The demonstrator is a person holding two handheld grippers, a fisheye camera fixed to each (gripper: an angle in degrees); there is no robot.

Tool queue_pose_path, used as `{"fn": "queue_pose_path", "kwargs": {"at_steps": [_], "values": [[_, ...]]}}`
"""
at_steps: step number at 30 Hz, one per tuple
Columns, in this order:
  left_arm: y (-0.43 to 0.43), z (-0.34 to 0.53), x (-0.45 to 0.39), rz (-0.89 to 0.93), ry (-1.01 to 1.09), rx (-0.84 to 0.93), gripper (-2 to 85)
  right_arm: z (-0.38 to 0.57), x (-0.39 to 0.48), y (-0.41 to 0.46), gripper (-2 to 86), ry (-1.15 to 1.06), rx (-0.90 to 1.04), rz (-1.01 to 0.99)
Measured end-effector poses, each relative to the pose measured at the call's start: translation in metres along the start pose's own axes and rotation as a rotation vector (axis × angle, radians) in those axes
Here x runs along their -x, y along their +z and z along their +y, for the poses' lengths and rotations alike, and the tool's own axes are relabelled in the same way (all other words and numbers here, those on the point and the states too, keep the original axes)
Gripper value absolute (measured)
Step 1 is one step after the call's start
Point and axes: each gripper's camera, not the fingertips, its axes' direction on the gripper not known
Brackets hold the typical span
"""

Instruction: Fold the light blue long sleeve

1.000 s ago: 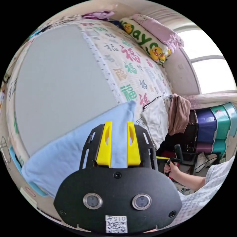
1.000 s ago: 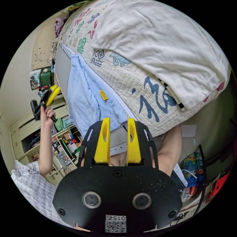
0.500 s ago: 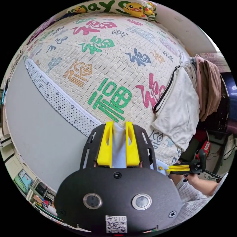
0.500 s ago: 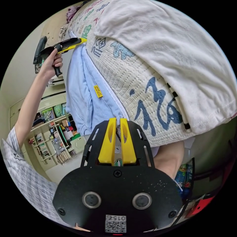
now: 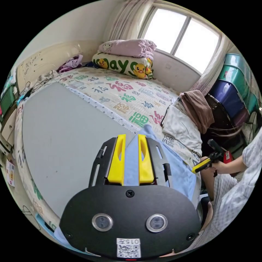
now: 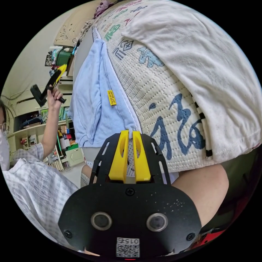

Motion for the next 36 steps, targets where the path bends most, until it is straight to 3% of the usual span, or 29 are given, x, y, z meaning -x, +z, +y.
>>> {"fn": "queue_pose_path", "kwargs": {"at_steps": [5, 11, 15, 18, 25, 27, 31, 34, 36], "values": [[-0.113, 0.112, 0.062, -0.087, -0.19, -0.123, 6.6, -0.034, 0.053, 0.038, 3.6, -0.099, 0.002, 0.108], [-0.203, 0.227, 0.086, -0.055, -0.414, -0.255, 5.8, -0.063, 0.108, 0.078, 3.5, -0.16, -0.063, 0.194], [-0.25, 0.31, 0.056, -0.063, -0.552, -0.359, 6.0, -0.078, 0.137, 0.099, 3.0, -0.13, -0.133, 0.208], [-0.288, 0.378, 0.02, -0.166, -0.68, -0.432, 7.5, -0.09, 0.158, 0.115, 2.8, -0.124, -0.194, 0.205], [-0.338, 0.537, -0.063, -0.126, -0.999, -0.558, 7.8, -0.104, 0.181, 0.131, 2.7, 0.001, -0.348, -0.036], [-0.349, 0.565, -0.085, -0.154, -1.037, -0.567, 6.5, -0.104, 0.211, 0.123, 2.3, 0.053, -0.358, -0.034], [-0.363, 0.609, -0.11, -0.217, -1.081, -0.549, 1.2, -0.097, 0.34, 0.075, 0.4, -0.13, -0.427, 0.089], [-0.361, 0.624, -0.101, 0.037, -1.056, -0.691, -0.2, -0.103, 0.425, 0.029, -0.2, -0.099, -0.406, 0.069], [-0.356, 0.623, -0.099, 0.079, -1.078, -0.696, -0.6, -0.106, 0.483, -0.003, -0.4, -0.137, -0.342, 0.026]]}}
